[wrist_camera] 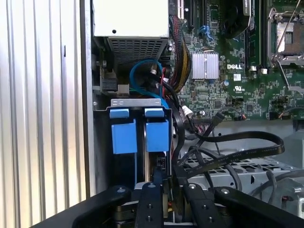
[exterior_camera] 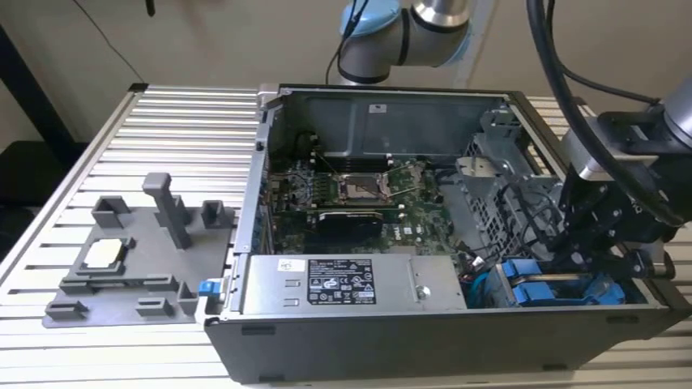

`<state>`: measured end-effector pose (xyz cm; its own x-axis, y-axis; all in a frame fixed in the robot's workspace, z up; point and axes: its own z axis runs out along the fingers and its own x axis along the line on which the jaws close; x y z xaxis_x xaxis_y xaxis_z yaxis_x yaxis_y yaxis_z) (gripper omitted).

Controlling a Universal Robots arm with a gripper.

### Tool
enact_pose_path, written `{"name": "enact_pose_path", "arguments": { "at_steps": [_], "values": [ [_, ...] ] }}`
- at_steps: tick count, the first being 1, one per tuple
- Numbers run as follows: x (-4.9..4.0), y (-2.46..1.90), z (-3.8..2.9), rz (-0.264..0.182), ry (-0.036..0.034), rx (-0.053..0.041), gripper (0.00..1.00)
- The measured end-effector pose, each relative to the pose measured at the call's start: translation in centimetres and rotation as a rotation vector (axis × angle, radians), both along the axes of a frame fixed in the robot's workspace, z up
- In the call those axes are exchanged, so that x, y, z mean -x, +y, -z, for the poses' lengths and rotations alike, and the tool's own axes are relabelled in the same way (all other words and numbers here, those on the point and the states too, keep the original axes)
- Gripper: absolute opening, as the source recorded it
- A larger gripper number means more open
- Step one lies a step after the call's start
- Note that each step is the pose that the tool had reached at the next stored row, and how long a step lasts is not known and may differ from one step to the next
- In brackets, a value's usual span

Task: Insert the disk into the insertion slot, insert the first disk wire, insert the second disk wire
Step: 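Insert the first disk wire, then insert the second disk wire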

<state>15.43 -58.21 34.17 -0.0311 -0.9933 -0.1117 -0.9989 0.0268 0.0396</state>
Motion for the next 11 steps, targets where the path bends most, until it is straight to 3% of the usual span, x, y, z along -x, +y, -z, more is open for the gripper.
{"name": "enact_pose_path", "arguments": {
  "at_steps": [4, 7, 9, 11],
  "values": [
    [0.00, -0.01, 0.04, 0.000, 0.0000, 0.0101, 0.24],
    [0.01, 0.00, 0.03, 0.001, 0.0000, 0.0111, 0.24],
    [0.05, 0.00, 0.03, 0.004, 0.0000, 0.0111, 0.17],
    [0.11, -0.01, 0.03, 0.007, 0.0000, 0.0110, 0.16]
  ]
}}
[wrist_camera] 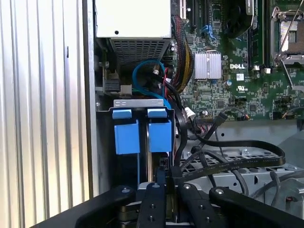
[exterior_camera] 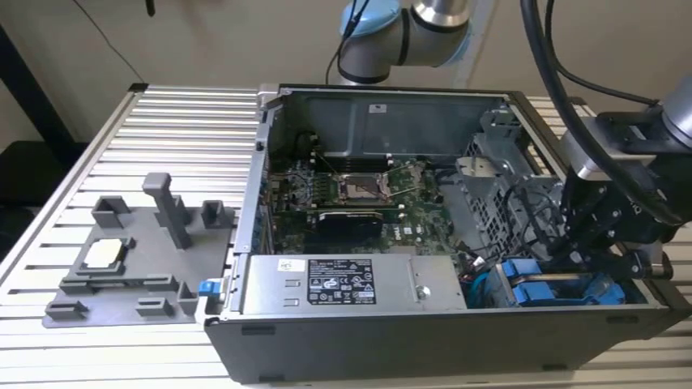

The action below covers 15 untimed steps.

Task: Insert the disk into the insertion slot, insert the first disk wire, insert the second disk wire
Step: 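Insert the second disk wire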

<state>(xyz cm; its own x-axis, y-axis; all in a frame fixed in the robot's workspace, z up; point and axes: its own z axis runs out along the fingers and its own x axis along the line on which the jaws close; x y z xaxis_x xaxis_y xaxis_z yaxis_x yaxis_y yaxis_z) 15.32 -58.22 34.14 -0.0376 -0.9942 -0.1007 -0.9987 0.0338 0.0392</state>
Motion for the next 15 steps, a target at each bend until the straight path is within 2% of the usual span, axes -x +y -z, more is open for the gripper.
{"name": "enact_pose_path", "arguments": {
  "at_steps": [5, 9, 10, 15],
  "values": [
    [0.17, 0.00, 0.00, 0.016, -0.0004, -0.0031, 0.16],
    [0.17, 0.00, 0.01, 0.020, -0.0039, -0.0198, 0.16],
    [0.17, 0.01, -0.01, 0.020, -0.0039, -0.0212, 0.16],
    [0.14, 0.00, 0.02, 0.020, -0.0040, -0.0217, 0.16]
  ]
}}
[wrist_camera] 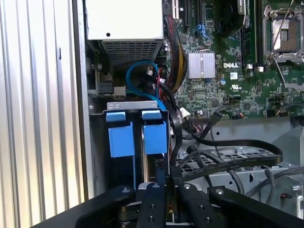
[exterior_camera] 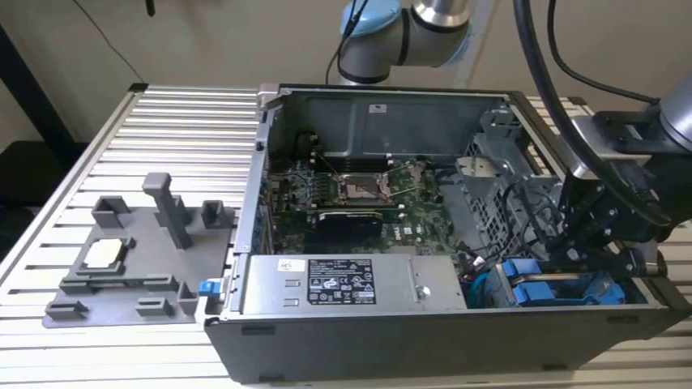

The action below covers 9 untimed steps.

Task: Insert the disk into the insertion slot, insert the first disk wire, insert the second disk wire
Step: 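Insert the second disk wire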

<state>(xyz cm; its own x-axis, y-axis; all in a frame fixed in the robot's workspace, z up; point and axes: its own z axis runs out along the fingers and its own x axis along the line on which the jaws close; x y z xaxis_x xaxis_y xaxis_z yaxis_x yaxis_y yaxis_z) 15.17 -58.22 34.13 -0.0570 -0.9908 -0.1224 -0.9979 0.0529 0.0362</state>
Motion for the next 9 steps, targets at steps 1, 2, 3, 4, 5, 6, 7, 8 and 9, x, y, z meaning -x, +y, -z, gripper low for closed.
{"name": "enact_pose_path", "arguments": {
  "at_steps": [1, 2, 3, 4, 5, 6, 7, 8, 9],
  "values": [
    [-0.03, 0.00, 0.01, 0.000, 0.0000, -0.0001, 0.16],
    [-0.08, -0.01, 0.02, -0.001, 0.0000, 0.0000, 0.16],
    [-0.16, -0.02, 0.02, -0.003, -0.0001, 0.0001, 0.16],
    [-0.24, -0.03, 0.03, -0.005, 0.0000, 0.0000, 0.16],
    [-0.29, -0.05, 0.02, -0.006, 0.0002, 0.0001, 0.16],
    [-0.29, -0.06, 0.02, -0.007, 0.0001, 0.0002, 0.16],
    [-0.30, -0.06, 0.05, -0.007, 0.0000, 0.0000, 0.16],
    [-0.30, -0.06, 0.10, -0.008, 0.0000, -0.0001, 0.16],
    [-0.31, -0.07, 0.14, -0.009, -0.0001, 0.0000, 0.16]
  ]
}}
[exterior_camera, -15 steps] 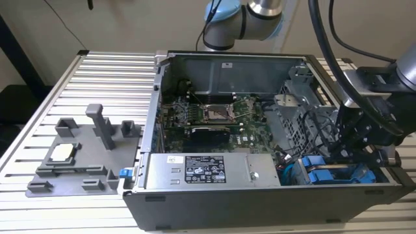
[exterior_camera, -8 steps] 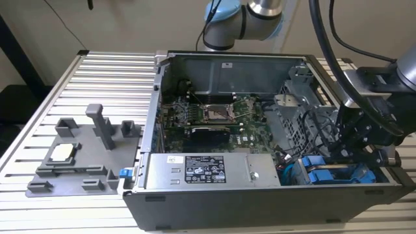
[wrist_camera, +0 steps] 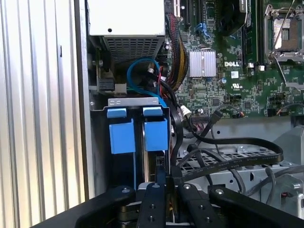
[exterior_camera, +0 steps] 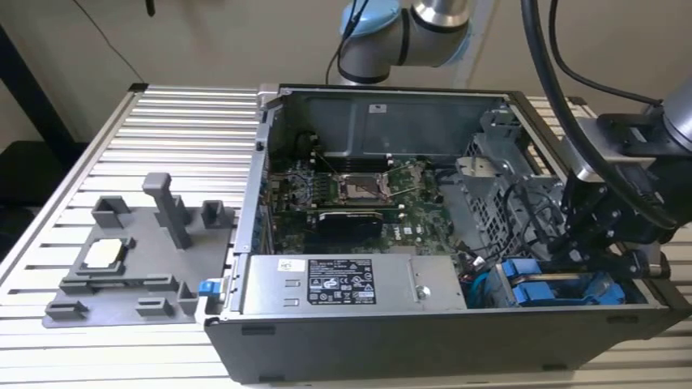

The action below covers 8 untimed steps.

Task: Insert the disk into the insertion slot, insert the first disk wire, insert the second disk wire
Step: 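Insert the second disk wire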

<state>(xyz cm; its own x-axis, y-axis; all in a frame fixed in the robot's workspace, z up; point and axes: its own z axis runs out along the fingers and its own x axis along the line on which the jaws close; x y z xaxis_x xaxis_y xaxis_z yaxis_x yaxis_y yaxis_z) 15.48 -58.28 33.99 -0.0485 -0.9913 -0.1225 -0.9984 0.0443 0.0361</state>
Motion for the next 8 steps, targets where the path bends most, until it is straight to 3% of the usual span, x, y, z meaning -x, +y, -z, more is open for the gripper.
{"name": "enact_pose_path", "arguments": {
  "at_steps": [8],
  "values": [
    [0.00, 0.00, 0.39, -0.010, -0.0005, 0.0007, 0.16]
  ]
}}
